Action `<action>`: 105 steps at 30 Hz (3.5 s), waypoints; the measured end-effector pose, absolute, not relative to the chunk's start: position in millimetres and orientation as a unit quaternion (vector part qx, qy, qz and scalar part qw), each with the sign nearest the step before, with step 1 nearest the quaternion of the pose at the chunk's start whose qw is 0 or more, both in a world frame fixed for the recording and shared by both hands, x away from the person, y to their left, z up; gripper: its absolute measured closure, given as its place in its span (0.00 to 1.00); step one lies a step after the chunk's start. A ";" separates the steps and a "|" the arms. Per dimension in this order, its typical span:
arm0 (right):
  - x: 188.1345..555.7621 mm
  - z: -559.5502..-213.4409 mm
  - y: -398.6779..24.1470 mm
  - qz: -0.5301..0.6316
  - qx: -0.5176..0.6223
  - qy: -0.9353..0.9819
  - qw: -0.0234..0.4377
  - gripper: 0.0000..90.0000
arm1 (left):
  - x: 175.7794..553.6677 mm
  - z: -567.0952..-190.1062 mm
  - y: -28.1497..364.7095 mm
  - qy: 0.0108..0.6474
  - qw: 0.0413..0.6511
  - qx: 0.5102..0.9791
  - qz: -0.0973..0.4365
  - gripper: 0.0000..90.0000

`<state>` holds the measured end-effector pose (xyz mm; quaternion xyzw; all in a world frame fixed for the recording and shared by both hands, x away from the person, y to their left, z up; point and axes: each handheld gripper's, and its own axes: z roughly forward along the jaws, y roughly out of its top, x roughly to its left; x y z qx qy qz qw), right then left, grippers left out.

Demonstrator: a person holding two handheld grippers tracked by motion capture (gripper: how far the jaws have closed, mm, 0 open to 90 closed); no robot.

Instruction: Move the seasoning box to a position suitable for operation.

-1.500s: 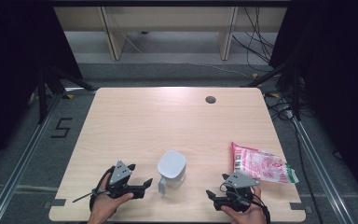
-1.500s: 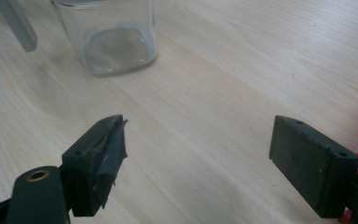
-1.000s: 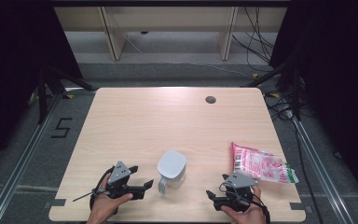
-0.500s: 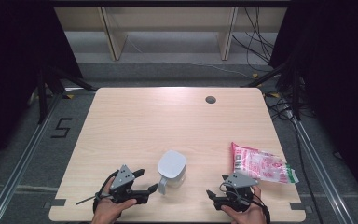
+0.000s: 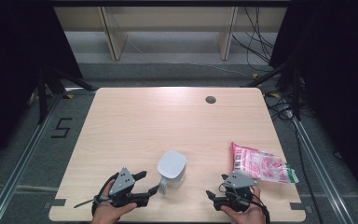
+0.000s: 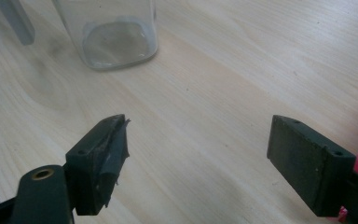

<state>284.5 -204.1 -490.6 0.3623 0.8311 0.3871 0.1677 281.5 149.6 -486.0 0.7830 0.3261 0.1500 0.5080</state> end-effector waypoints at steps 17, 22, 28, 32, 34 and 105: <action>283.8 -491.9 -201.9 0.381 0.360 0.834 0.171 0.23 | 275.6 -493.6 124.9 0.312 0.517 0.784 0.144 0.54; 283.4 -491.9 -201.2 0.378 0.361 0.835 0.172 0.23 | 277.7 -497.2 118.1 0.304 0.513 0.789 0.150 0.65; 283.9 -491.9 -201.0 0.377 0.358 0.837 0.169 0.23 | 279.0 -499.8 113.9 0.292 0.508 0.796 0.151 0.75; 284.6 -492.7 -200.8 0.377 0.351 0.839 0.173 0.23 | 286.2 -501.8 115.9 0.294 0.515 0.790 0.156 0.75; 285.1 -492.7 -201.1 0.376 0.347 0.840 0.179 0.23 | 288.0 -500.8 117.7 0.291 0.506 0.796 0.159 0.75; 286.8 -494.6 -199.3 0.373 0.332 0.848 0.178 0.24 | 399.4 -504.5 94.3 0.336 0.490 0.778 0.206 0.76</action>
